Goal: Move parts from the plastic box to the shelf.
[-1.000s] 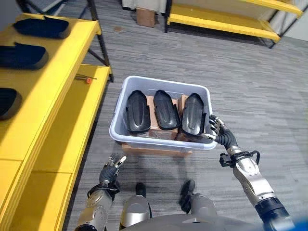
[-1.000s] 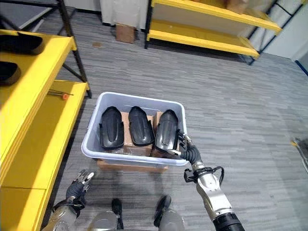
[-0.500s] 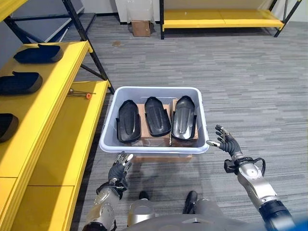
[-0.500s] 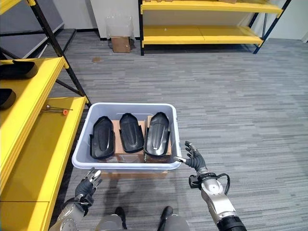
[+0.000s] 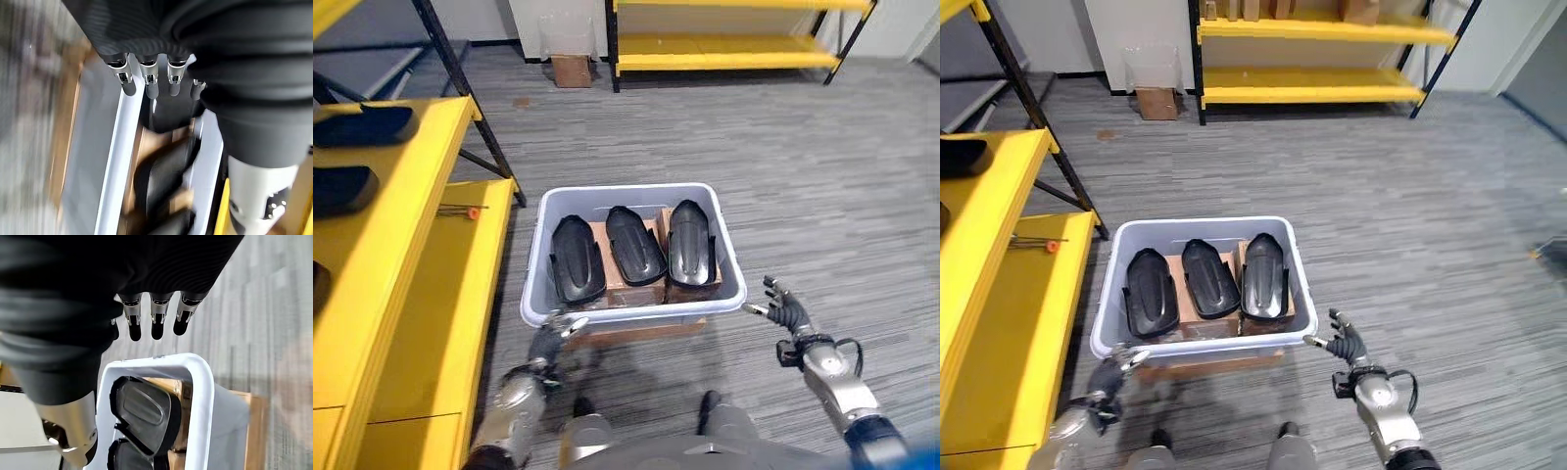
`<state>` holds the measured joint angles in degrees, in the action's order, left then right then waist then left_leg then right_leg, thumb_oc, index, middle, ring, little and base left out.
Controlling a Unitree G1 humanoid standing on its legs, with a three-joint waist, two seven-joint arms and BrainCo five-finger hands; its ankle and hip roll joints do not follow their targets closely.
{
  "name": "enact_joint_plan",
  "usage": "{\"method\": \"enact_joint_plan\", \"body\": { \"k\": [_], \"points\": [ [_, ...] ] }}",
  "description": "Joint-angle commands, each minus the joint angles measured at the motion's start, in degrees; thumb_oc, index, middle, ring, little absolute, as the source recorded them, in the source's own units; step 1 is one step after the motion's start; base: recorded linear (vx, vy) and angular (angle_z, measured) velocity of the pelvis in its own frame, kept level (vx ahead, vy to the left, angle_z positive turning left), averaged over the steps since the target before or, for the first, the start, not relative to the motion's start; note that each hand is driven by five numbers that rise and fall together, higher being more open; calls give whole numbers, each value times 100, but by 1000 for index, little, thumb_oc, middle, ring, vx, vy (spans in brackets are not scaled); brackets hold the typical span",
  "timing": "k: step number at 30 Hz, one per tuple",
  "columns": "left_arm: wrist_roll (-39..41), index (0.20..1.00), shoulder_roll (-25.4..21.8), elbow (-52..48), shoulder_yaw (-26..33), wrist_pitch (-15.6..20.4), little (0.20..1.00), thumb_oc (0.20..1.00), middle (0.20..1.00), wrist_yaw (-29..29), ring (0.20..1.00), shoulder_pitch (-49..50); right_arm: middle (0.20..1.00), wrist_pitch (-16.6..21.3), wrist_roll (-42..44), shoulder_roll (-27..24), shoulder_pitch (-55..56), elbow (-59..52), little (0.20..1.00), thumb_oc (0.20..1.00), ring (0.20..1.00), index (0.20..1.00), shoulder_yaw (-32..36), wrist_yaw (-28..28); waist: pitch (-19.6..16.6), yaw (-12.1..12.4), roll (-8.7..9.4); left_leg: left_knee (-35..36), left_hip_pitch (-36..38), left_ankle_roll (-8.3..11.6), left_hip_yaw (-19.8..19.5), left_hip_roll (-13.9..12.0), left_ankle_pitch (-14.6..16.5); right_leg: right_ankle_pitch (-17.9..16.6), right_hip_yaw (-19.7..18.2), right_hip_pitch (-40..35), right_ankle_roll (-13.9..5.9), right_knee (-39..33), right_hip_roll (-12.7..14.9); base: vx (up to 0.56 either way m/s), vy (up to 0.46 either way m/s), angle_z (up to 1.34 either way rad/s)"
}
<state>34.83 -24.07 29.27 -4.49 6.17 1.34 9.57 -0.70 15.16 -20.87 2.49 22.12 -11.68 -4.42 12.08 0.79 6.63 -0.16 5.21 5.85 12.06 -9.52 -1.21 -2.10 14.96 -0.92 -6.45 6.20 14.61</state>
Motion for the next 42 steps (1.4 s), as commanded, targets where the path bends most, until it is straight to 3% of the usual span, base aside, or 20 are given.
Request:
{"method": "enact_joint_plan", "body": {
  "k": [1,4,7,8,9,10,13,16,19,21,23,25,29,33,34,38,42],
  "points": [
    [39,1000,231,-500,60,367,1000,1000,1000,112,1000,33,1000,442,-15,-391,-578,-261,1000,1000,1000,1000,312,-65,240,122,-460,-188,87,-124,167,-345,-42,334,-23,-149,-220,475,-78,21,-58,3],
    [-472,1000,216,-571,120,1036,1000,1000,1000,-640,1000,44,1000,459,-219,-506,-692,-144,1000,1000,1000,1000,420,-436,258,196,-441,-210,39,-83,158,-400,-63,414,29,-176,-189,500,-95,29,-44,1],
    [232,1000,339,-633,211,784,1000,1000,1000,-546,1000,-33,1000,304,-141,-571,-882,9,1000,1000,1000,1000,488,-840,261,270,-441,-240,6,-40,123,-440,-87,490,72,-238,-144,506,-127,58,-45,0],
    [386,1000,374,-703,210,623,1000,1000,1000,-102,1000,-71,1000,317,-170,-572,-959,45,1000,1000,1000,1000,509,-923,266,294,-438,-260,-17,-31,108,-449,-87,507,86,-239,-134,519,-141,40,-49,-2],
    [386,1000,374,-703,210,623,1000,1000,1000,-102,1000,-71,1000,317,-170,-572,-959,45,1000,1000,1000,1000,509,-923,266,294,-438,-260,-17,-31,108,-449,-87,507,86,-239,-134,519,-141,-12,-77,0],
    [394,1000,330,-1053,71,169,1000,1000,1000,863,1000,-93,1000,343,-202,-719,-1172,53,1000,1000,1000,1000,632,-866,331,367,-463,-351,-143,-28,62,-482,-85,538,123,-172,-99,593,-146,-45,-46,0],
    [628,1000,118,-1470,-201,-5,1000,1000,1000,1275,1000,-188,1000,271,-381,-1047,-1575,30,1000,1000,1000,1000,722,-750,482,409,-567,-433,-327,-7,27,-501,-101,565,108,38,-82,746,-127,-91,7,2],
    [794,1000,-149,-1867,-383,193,1000,1000,1000,1216,1000,-493,1000,94,-221,-1275,-2196,184,1000,1000,1000,1000,617,-865,654,452,-635,-521,-540,10,5,-513,-102,569,78,260,-84,854,-102,-134,23,-6],
    [864,1000,-285,-2196,-469,13,1000,1000,1000,1337,1000,-726,1000,-58,-93,-1436,-2770,464,1000,1000,1000,1000,593,-865,821,515,-694,-622,-767,25,-50,-521,-96,597,67,458,-60,954,-90,-131,12,-4],
    [919,1000,-376,-2362,-525,207,1000,1000,1000,1041,1000,-863,1000,-148,-108,-1520,-3126,640,1000,1000,1000,1000,535,-926,965,551,-745,-692,-914,36,-88,-515,-98,599,70,607,-46,1037,-73,-142,17,2],
    [1146,1000,-461,-2556,-511,215,1000,1000,1000,779,1000,-1052,1000,-169,-102,-1620,-3459,822,1000,1000,1000,1000,470,-931,1140,592,-794,-770,-1106,36,-131,-501,-102,592,64,821,-40,1138,-45,-192,15,3],
    [1882,1000,-448,-2844,-481,357,1000,1000,1000,997,1000,-1237,1000,-151,-228,-1706,-3793,1023,1000,1000,1000,1000,384,-890,1316,626,-845,-872,-1359,31,-184,-482,-108,597,46,1105,-25,1285,-6,-204,14,6],
    [3629,1000,-142,-3789,-352,-77,1000,1000,1000,1396,1000,-1547,1000,48,-1103,-1735,-4355,1009,1000,1000,1000,1000,79,-1115,1739,667,-948,-1162,-1966,-58,-305,-341,-74,626,-63,1814,22,1684,36,-187,14,11],
    [4487,1000,108,-4045,-288,-41,1000,1000,1000,1219,1000,-1676,1000,-20,-1766,-1687,-4583,808,1000,1000,1000,1000,-190,-1383,1771,691,-949,-1279,-2387,-92,-358,-285,-85,619,-121,2247,31,1820,43,-91,12,3],
    [4533,1000,171,-4070,-249,127,1000,1000,1000,1159,1000,-1760,1000,-72,-1905,-1634,-4674,777,1000,1000,1000,1000,-299,-1501,1771,698,-946,-1307,-2511,-113,-362,-272,-86,610,-129,2391,36,1864,59,-78,16,-1],
    [4536,1000,318,-4155,-120,229,1000,1000,1000,1046,1000,-1814,1000,-51,-2591,-1502,-4801,730,1000,1000,1000,1000,-434,-1837,1771,746,-956,-1347,-2687,-151,-389,-198,-60,653,-125,2576,55,1966,71,-14,1,-2],
    [4554,1000,375,-4134,16,439,1000,1000,1000,799,1000,-1852,1000,-83,-4133,-1504,-4948,636,1000,1000,1000,1000,-664,-2555,1771,812,-990,-1388,-2859,-182,-418,-143,-67,705,-97,2727,65,2106,92,-8,7,2]
  ]
}}
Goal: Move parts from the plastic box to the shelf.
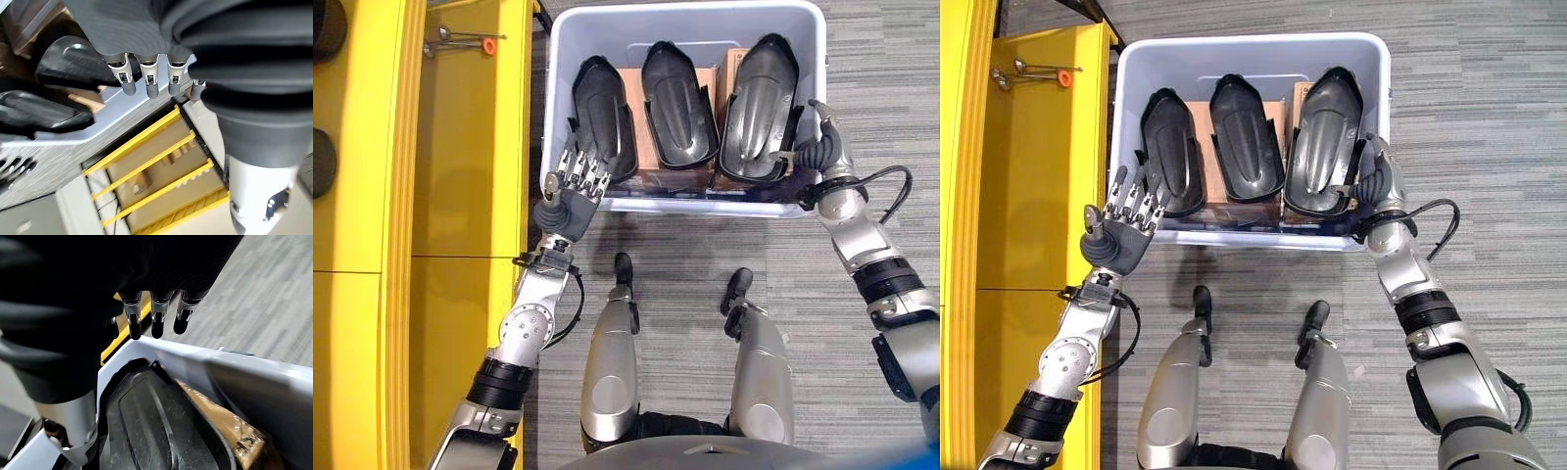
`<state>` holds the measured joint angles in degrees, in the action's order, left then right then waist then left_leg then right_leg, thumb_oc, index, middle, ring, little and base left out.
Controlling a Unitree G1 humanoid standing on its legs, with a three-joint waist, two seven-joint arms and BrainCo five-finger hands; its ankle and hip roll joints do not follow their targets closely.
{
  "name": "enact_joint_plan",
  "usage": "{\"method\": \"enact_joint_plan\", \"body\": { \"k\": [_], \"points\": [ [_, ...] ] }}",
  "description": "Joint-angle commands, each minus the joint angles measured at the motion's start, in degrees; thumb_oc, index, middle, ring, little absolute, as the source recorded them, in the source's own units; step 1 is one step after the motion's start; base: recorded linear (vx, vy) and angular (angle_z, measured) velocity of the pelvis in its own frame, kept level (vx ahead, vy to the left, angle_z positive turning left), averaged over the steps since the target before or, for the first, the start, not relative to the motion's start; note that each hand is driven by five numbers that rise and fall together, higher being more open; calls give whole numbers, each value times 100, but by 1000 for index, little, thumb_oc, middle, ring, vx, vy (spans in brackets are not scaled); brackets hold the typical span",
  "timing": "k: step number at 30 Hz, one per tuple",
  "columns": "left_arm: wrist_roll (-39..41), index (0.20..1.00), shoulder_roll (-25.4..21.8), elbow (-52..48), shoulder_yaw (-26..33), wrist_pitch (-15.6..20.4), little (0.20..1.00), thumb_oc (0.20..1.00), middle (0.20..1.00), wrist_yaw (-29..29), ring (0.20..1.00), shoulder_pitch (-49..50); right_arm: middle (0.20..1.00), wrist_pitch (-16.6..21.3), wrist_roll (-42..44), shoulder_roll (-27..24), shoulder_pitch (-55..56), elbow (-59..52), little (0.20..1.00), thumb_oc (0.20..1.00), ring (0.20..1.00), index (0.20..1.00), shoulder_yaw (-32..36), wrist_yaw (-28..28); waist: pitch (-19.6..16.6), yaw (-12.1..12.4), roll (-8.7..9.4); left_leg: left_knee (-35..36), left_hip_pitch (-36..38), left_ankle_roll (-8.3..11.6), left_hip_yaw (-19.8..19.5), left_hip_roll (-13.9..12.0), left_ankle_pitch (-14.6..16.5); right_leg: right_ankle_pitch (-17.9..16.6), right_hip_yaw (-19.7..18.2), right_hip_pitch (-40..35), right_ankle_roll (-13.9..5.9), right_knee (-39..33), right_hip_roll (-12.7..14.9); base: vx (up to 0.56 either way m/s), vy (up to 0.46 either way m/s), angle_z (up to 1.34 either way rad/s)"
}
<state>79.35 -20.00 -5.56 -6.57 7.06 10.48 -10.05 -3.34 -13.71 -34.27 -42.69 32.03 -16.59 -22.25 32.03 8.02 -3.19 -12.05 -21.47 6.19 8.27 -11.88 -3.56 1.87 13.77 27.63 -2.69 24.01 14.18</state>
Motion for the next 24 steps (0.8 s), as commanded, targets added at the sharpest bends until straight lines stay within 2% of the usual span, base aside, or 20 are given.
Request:
{"method": "enact_joint_plan", "body": {
  "k": [1,5,10,16,17,18,22,23,24],
  "points": [
    [110,1000,-11,-642,247,331,1000,1000,1000,-148,1000,106,1000,114,-1433,-170,-452,-382,1000,1000,1000,1000,-216,-868,-224,103,-16,-205,-235,-221,-48,96,146,285,24,-87,-305,335,127,0,0,0],
    [-76,1000,37,-537,256,294,1000,1000,1000,-67,1000,77,1000,-1,-1938,-192,-511,-248,1000,1000,1000,1000,-423,-1158,-224,136,-24,-277,-358,-244,-86,134,169,336,17,8,-303,440,149,5,-4,6],
    [422,1000,18,-462,238,183,1000,1000,1000,98,1000,54,1000,-299,-2514,-374,-807,127,1000,1000,1000,1000,-817,-1293,-224,227,-72,-388,-581,-259,-186,174,171,366,22,204,-298,610,181,4,-8,8],
    [304,1000,-36,-409,212,68,1000,1000,1000,151,1000,24,1000,-478,-2205,-376,-1120,621,1000,1000,1000,1000,-1265,-947,-224,337,-42,-444,-767,-261,-230,145,148,370,121,311,-273,662,195,6,-39,9],
    [288,1000,-50,-394,214,47,1000,1000,1000,136,1000,-6,1000,-670,-1920,-346,-1225,766,1000,1000,1000,1000,-1389,-625,-224,366,-27,-458,-850,-260,-232,134,129,366,141,375,-265,685,190,3,-44,2],
    [327,1000,-71,-403,229,12,1000,1000,1000,127,1000,-12,1000,-778,-1857,-325,-1257,831,1000,1000,1000,1000,-1402,-557,-224,382,-20,-452,-870,-258,-229,127,120,361,156,384,-262,678,194,4,-44,2],
    [299,1000,-70,-336,230,-110,1000,1000,1000,110,1000,-76,1000,-930,-1511,-162,-1468,1316,1000,1000,1000,1000,-1575,-326,-224,447,-38,-529,-1067,-268,-270,122,102,368,188,560,-231,796,196,17,-4,1],
    [327,1000,-84,-345,220,-133,1000,1000,1000,2,1000,-61,1000,-1047,-600,-90,-1464,1399,1000,1000,1000,1000,-1590,-185,-224,445,-27,-598,-1013,-221,-292,139,242,510,146,517,-289,901,226,70,-4,6],
    [350,1000,-85,-364,250,-191,1000,1000,1000,-60,1000,-90,1000,-1101,237,15,-1435,1440,1000,1000,1000,1000,-1478,-75,-224,446,-36,-619,-1066,-222,-294,142,235,521,140,568,-269,938,222,71,7,9]
  ]
}}
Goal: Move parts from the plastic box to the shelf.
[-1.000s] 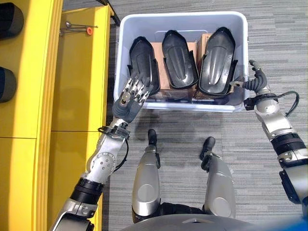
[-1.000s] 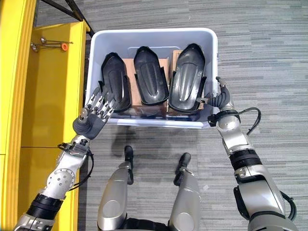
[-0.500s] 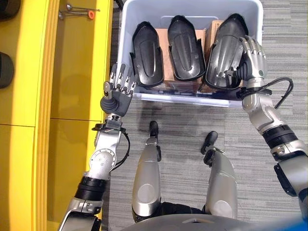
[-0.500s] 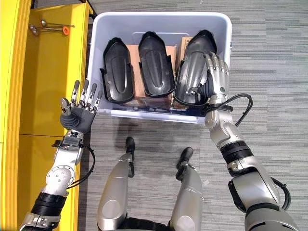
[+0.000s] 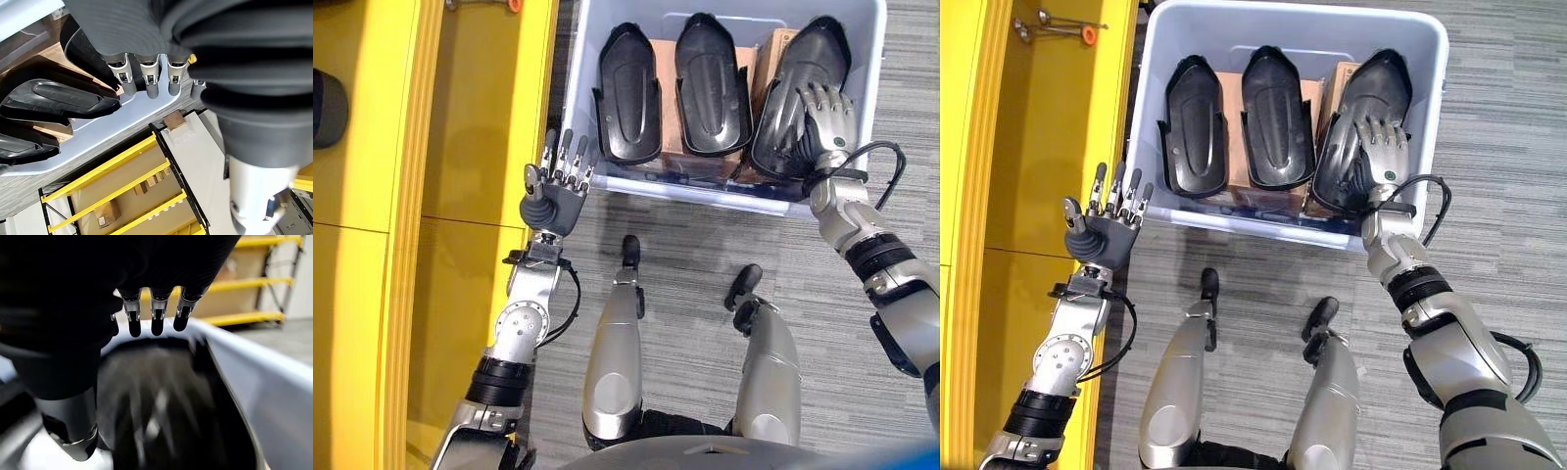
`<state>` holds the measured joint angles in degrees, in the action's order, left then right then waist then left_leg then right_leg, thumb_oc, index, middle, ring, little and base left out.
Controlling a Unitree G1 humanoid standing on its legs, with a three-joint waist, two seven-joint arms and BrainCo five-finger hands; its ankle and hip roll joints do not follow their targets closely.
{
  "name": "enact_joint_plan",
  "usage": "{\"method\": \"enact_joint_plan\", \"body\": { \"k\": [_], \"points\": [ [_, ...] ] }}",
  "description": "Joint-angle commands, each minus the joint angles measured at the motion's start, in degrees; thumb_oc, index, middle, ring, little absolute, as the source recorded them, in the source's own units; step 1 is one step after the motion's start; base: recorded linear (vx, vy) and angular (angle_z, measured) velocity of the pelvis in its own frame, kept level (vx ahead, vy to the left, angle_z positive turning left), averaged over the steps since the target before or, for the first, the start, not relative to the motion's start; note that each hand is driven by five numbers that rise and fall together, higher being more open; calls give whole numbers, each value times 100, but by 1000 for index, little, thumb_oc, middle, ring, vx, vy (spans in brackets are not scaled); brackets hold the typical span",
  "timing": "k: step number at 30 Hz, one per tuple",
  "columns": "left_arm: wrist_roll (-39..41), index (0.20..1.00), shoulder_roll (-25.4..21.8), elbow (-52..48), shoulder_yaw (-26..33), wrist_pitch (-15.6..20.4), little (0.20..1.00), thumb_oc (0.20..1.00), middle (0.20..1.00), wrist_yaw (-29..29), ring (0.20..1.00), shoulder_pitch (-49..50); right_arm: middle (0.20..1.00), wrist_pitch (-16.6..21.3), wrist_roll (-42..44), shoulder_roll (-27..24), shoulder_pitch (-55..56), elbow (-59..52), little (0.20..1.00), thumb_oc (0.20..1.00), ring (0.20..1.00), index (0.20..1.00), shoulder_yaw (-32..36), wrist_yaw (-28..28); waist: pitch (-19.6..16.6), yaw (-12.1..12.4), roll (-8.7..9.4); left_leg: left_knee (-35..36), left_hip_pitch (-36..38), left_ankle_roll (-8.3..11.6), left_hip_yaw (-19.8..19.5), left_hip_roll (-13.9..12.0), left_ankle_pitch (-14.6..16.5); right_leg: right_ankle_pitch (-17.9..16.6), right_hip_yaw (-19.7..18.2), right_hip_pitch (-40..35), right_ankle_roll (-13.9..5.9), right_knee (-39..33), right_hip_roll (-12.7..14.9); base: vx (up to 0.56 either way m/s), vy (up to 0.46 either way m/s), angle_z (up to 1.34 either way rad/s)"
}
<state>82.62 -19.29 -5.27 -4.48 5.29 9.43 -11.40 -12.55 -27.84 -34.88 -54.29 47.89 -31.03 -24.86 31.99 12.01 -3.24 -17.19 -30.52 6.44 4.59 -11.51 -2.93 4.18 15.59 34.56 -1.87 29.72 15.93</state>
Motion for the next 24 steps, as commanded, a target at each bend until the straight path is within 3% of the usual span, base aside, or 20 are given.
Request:
{"method": "enact_joint_plan", "body": {
  "k": [1,2,3,9,11,14,19,24],
  "points": [
    [12,1000,-145,-404,57,-38,1000,1000,1000,8,1000,32,1000,-148,2256,133,-269,-125,1000,1000,1000,1000,21,250,-220,48,-35,-116,-186,-249,75,104,169,299,-50,-94,-338,392,46,4,28,8],
    [29,1000,-170,-432,56,-21,1000,1000,1000,-93,1000,-14,1000,-113,3050,272,-264,-100,1000,1000,1000,1000,175,172,-220,41,-45,-123,-233,-242,88,89,154,308,-56,-32,-321,441,46,9,31,5],
    [61,1000,-174,-458,73,-60,1000,1000,1000,-203,1000,-75,1000,-42,3285,418,-264,-8,1000,1000,1000,1000,395,118,-220,40,-58,-163,-274,-239,61,108,168,330,-71,16,-309,487,47,9,39,0],
    [30,1000,-76,-385,39,-76,1000,1000,1000,-458,1000,-315,1000,89,3747,698,-314,217,1000,1000,1000,1000,698,342,-220,14,-92,-345,-506,-245,24,116,199,390,-87,287,-254,742,39,-5,21,-3],
    [-52,1000,-49,-336,-18,-7,1000,1000,1000,-520,1000,-386,1000,549,3563,838,-321,258,1000,1000,1000,1000,754,699,-220,3,-115,-408,-594,-253,16,119,215,418,-89,378,-240,814,44,0,0,0],
    [-154,1000,-41,-287,-76,9,1000,1000,1000,-580,1000,-491,1000,759,3521,933,-364,81,1000,1000,1000,1000,625,1112,-220,0,-117,-604,-703,-265,10,123,253,453,-105,471,-218,989,77,-18,-8,-6],
    [-64,1000,-48,-263,-87,-25,1000,1000,1000,-606,1000,-479,1000,869,3252,986,-418,-205,1000,1000,1000,1000,441,1120,-220,18,-125,-827,-776,-279,-35,116,314,527,-115,518,-198,1221,100,2,-17,2],
    [-77,1000,-71,-230,-86,-69,1000,1000,1000,-473,1000,-426,1000,715,3055,1001,-470,-397,1000,1000,1000,1000,418,899,-220,22,-133,-745,-669,-272,-15,114,277,501,-107,423,-214,1154,78,0,0,0]
  ]
}}
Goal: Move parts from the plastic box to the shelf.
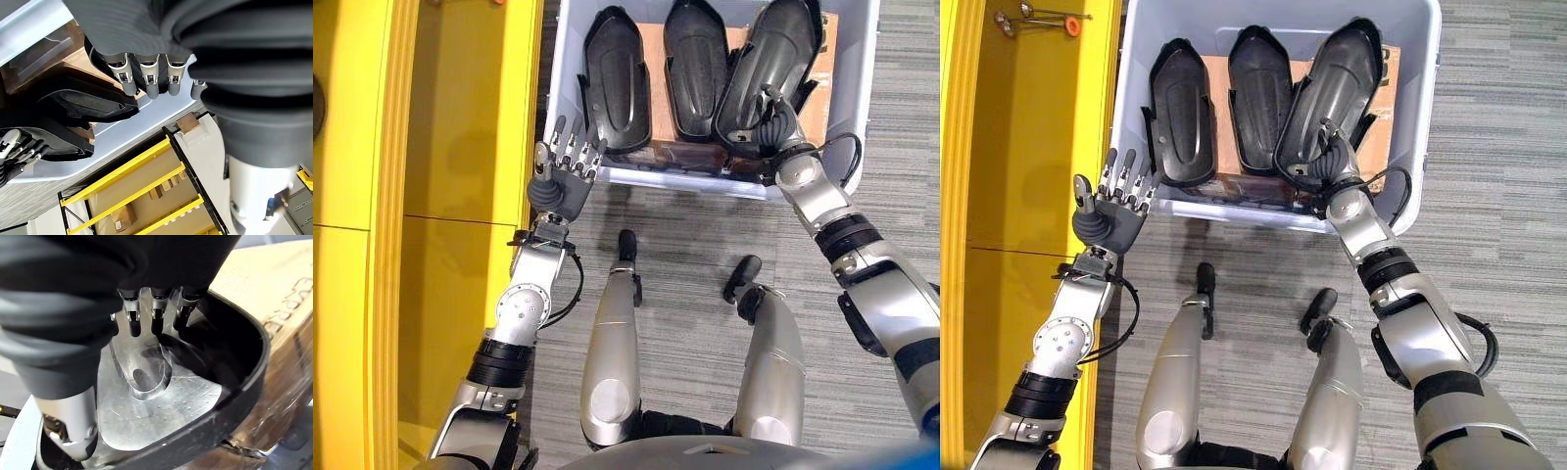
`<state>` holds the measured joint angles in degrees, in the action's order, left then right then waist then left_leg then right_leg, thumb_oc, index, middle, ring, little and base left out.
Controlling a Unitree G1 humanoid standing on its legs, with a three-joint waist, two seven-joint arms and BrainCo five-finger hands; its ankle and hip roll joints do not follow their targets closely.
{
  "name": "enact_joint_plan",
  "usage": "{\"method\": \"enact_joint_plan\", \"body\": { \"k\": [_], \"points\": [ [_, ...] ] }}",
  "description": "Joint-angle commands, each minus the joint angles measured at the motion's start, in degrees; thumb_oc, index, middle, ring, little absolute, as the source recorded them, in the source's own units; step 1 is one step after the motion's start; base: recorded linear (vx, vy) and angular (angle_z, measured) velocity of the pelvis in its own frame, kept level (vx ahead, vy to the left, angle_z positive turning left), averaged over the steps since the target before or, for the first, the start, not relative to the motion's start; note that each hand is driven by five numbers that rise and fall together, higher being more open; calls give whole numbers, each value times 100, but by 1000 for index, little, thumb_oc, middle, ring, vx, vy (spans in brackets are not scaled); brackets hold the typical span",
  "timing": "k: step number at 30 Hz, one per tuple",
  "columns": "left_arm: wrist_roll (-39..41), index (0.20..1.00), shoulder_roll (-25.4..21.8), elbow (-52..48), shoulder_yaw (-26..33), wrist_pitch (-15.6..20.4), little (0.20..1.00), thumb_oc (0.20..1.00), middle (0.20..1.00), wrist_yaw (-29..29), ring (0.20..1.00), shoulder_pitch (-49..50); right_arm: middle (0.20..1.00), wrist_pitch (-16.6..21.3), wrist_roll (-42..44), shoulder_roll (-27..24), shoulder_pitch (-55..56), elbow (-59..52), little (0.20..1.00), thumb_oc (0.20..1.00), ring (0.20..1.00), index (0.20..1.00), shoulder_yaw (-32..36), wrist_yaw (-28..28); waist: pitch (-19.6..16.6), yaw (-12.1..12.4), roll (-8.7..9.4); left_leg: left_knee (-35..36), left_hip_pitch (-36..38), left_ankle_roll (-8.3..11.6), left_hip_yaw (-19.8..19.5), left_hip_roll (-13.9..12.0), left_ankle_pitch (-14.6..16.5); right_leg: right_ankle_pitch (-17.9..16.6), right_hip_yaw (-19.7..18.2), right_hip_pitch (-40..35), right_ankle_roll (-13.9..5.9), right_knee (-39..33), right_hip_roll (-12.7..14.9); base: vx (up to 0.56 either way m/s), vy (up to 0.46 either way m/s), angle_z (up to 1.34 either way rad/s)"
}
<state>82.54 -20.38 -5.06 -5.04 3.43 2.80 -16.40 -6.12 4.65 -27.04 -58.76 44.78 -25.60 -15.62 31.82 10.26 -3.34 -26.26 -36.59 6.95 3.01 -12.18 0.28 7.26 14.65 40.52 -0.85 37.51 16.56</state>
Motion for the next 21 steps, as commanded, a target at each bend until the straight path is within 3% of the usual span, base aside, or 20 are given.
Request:
{"method": "enact_joint_plan", "body": {
  "k": [1,6,7,8,10,13,15,19,21],
  "points": [
    [-67,1000,47,-224,-40,146,1000,1000,1000,223,1000,78,1000,94,-223,213,-33,-97,1000,1000,1000,1000,-103,-144,-202,189,-130,202,-4,-323,153,180,-51,187,-16,-221,-325,342,8,0,0,0],
    [-57,1000,50,-204,-78,185,1000,1000,1000,281,1000,67,1000,-37,-561,225,-35,-120,1000,1000,1000,1000,-60,-519,-202,169,-156,248,82,-314,178,176,-57,175,-27,-302,-340,289,9,2,6,-1],
    [-13,1000,46,-214,-105,222,1000,1000,1000,280,1000,71,1000,-98,-903,189,-57,-89,1000,1000,1000,1000,-8,-1276,-202,160,-180,266,119,-317,182,183,-56,171,-35,-338,-344,263,6,8,30,-7],
    [-10,1000,43,-203,-115,248,1000,1000,1000,291,1000,70,1000,-99,-1022,178,-74,-72,1000,1000,1000,1000,13,-1416,-202,155,-187,270,125,-318,184,185,-56,168,-38,-340,-347,258,3,4,54,-7],
    [-79,1000,41,-117,-151,343,1000,1000,1000,324,1000,55,1000,-39,-2457,41,-124,-72,1000,1000,1000,1000,82,-1982,-202,120,-232,321,145,-329,194,205,-56,159,-62,-347,-370,208,-23,-14,56,-7],
    [-172,1000,31,-143,-244,417,1000,1000,1000,399,1000,73,1000,-85,-2972,-98,-102,-309,1000,1000,1000,1000,56,-2568,-202,83,-254,338,143,-337,214,203,-51,143,-68,-348,-390,158,-29,-9,36,-10],
    [-33,1000,9,-44,-321,542,1000,1000,1000,470,1000,41,1000,164,-3245,-199,-64,-464,1000,1000,1000,1000,75,-3061,-202,46,-272,338,126,-352,230,215,-40,109,-104,-325,-426,117,-42,-17,33,-4],
    [-221,1000,209,733,-627,951,1000,1000,1000,448,1000,-513,1000,547,-2980,-85,-297,-805,1000,1000,1000,1000,-148,-3192,-202,-118,-142,279,23,-329,292,138,-40,68,-232,-177,-438,135,-133,-26,23,-6],
    [-352,1000,336,1105,-748,1173,1000,1000,1000,415,1000,-786,1000,510,-2969,-51,-391,-1020,1000,1000,1000,1000,-261,-3120,-202,-207,-61,270,0,-310,323,89,-56,38,-272,-146,-445,114,-183,-20,-4,-5]
  ]
}}
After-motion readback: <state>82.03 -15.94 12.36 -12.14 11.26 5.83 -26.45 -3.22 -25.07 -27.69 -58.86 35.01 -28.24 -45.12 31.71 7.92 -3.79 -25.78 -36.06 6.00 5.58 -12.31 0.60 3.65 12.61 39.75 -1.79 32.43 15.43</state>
